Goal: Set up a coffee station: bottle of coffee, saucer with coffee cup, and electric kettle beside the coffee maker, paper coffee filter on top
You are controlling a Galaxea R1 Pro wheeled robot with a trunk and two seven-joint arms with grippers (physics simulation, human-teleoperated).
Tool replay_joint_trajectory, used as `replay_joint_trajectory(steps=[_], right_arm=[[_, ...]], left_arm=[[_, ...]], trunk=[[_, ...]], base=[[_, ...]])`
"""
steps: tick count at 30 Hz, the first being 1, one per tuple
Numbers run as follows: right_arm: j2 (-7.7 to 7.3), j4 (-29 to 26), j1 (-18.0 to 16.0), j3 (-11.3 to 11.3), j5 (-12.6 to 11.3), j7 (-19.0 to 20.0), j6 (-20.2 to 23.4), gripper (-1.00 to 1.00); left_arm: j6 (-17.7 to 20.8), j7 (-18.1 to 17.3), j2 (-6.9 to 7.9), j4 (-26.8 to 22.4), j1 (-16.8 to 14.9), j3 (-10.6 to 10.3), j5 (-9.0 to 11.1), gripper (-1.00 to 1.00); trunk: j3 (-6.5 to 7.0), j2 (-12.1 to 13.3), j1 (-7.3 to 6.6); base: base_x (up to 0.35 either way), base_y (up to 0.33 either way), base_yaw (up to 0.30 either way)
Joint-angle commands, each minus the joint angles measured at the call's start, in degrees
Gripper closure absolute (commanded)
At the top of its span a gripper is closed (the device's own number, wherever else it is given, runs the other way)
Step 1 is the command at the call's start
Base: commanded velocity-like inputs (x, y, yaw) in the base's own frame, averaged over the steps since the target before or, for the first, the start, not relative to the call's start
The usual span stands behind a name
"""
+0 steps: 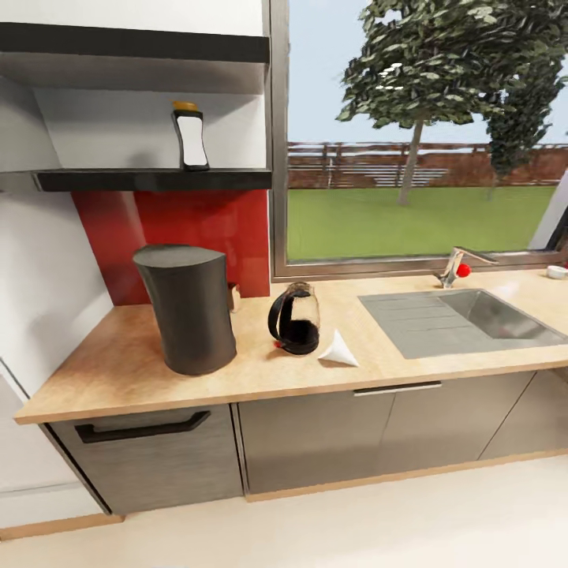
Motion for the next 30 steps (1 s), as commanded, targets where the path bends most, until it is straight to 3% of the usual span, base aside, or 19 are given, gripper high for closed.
replay_joint_trajectory(steps=[1, 5, 10, 11, 15, 17, 21, 24, 27, 30], right_arm=[[0.02, -0.08, -0.05, 0.05, -0.02, 0.01, -0.17, -1.0], [0.12, -1.76, -0.06, 0.07, -0.21, -0.04, -0.25, -1.0], [0.37, -9.09, -0.09, -0.09, -0.42, -0.39, -1.42, -1.0], [1.17, -15.21, -0.08, -0.1, -0.52, -3.5, -1.73, -1.0], [4.41, -27.0, -0.11, -0.08, -0.57, -14.07, -1.5, -1.0], [5.5, -31.54, -0.12, -0.05, -0.58, -16.81, -0.84, -1.0], [7.61, -39.51, -0.69, -0.03, -0.52, -19.47, 5.31, -1.0], [9.12, -44.38, -2.9, -0.02, -0.5, -21.14, 14.74, -1.0], [9.87, -46.53, -6.71, -0.05, -0.5, -22.54, 22.26, -1.0], [10.22, -46.93, -11.92, -0.09, -0.5, -24.18, 26.2, -1.0]], left_arm=[[-0.22, 0.09, 1.06, 1.1, -0.02, -0.03, -0.01, -1.0], [-0.32, 0.17, 4.4, 4.47, 0.01, -0.02, 0.25, -1.0], [-0.35, 0.19, 6.82, 9.14, 0.02, -0.03, 0.2, -1.0], [-0.22, 0.19, 7.6, 11.22, 0.04, -0.06, 0.09, -1.0], [0.16, 0.19, 8.52, 12.77, 1.49, -0.07, 0.03, -1.0], [0.27, 0.19, 9.03, 12.93, 2.13, -0.07, 0.03, -1.0], [0.42, 0.2, 10.04, 13.13, 3.37, -0.08, 0.02, -1.0], [0.49, 0.2, 10.44, 13.17, 4.32, -0.08, 0.02, -1.0], [0.53, 0.14, 10.6, 13.22, 4.74, -0.08, 0.0, -1.0], [0.59, 0.12, 10.64, 13.33, 4.88, -0.08, -0.04, -1.0]], trunk=[[-0.12, -0.12, 0.03], [-0.12, -0.12, 0.03], [-0.12, -0.12, 0.03], [-0.12, -0.12, 0.03], [-0.12, -0.12, 0.03], [-0.12, -0.12, 0.03], [-0.12, -0.12, 0.03], [-0.12, -0.12, 0.03], [-0.12, -0.12, 0.03], [-0.12, -0.12, 0.03]], base=[[0.0, 0.313, -0.028], [0.0, 0.314, -0.014], [0.0, 0.314, -0.003], [0.0, 0.314, 0.0], [0.0, 0.314, 0.0], [0.0, 0.314, 0.0], [0.0, 0.314, 0.0], [0.0, 0.314, 0.0], [0.0, 0.314, 0.0], [0.0, 0.314, 0.0]])
